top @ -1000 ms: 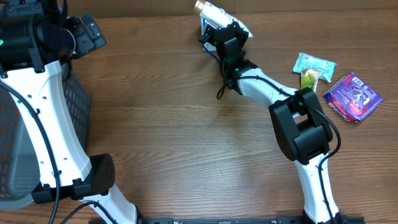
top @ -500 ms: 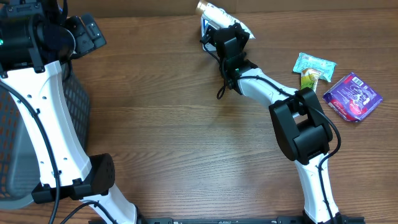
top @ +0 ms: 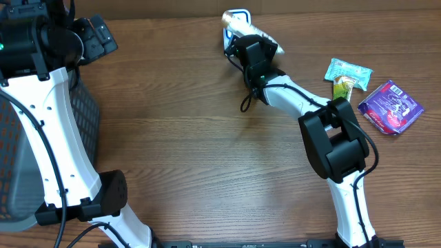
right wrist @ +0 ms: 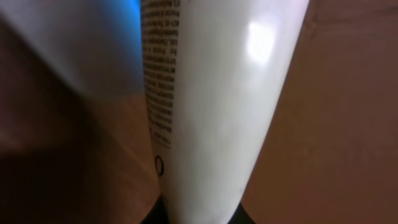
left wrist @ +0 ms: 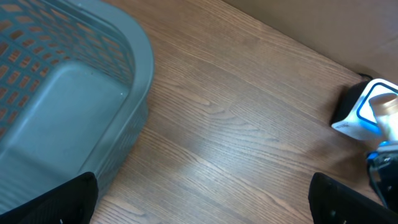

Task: Scan the item barcode
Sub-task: 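Hold the white tube in front of the scanner window, then carry the white tube right and lower it beside the other packs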

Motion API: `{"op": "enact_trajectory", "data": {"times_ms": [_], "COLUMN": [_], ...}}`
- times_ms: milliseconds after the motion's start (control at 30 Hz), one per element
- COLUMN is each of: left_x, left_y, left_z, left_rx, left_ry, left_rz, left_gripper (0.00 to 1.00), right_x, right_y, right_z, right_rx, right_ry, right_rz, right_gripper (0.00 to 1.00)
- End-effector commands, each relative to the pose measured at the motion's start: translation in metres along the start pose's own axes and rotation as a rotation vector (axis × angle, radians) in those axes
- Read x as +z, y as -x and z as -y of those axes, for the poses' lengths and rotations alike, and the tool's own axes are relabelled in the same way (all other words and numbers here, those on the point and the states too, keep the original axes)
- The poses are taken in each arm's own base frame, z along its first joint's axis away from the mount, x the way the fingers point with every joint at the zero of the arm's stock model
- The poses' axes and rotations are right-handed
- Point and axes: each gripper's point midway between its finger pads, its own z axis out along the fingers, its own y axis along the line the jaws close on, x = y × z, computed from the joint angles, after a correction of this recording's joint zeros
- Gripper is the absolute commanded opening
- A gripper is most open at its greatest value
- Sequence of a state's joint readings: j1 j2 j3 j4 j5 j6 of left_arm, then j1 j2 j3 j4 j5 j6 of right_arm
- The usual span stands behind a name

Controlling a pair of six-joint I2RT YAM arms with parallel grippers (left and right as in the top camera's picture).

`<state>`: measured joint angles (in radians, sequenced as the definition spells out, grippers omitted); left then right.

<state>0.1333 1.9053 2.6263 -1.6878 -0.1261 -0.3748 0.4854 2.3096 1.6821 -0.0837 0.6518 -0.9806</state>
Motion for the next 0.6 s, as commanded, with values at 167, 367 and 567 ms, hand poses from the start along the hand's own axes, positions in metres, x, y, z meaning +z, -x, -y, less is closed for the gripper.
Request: {"op": "enact_trajectory", "data": {"times_ms": [167, 367, 567], "left_x": [0.002, 0.002, 0.002], "left_y": [0.0, 0.0, 0.0], "left_z": [0.0, 0.0, 0.0], "left_rx": [-0.016, -0.016, -0.016], "left_ry": [0.0, 0.0, 0.0], "left_rz": [-0.008, -0.008, -0.008], "left_gripper": [1.0, 1.0, 1.0], "right_x": [-0.144, -0.205, -0.162], "right_y": [0.047, 0.023, -0.055], "right_z": [0.066, 0.019, -0.008], "right_rx": [0.604, 0.877, 0.968], "right_ry": [0.291, 0.859, 0.846], "right_rz": [0.216, 0.095, -0.201], "right_gripper": [0.04, 0.04, 0.04]}}
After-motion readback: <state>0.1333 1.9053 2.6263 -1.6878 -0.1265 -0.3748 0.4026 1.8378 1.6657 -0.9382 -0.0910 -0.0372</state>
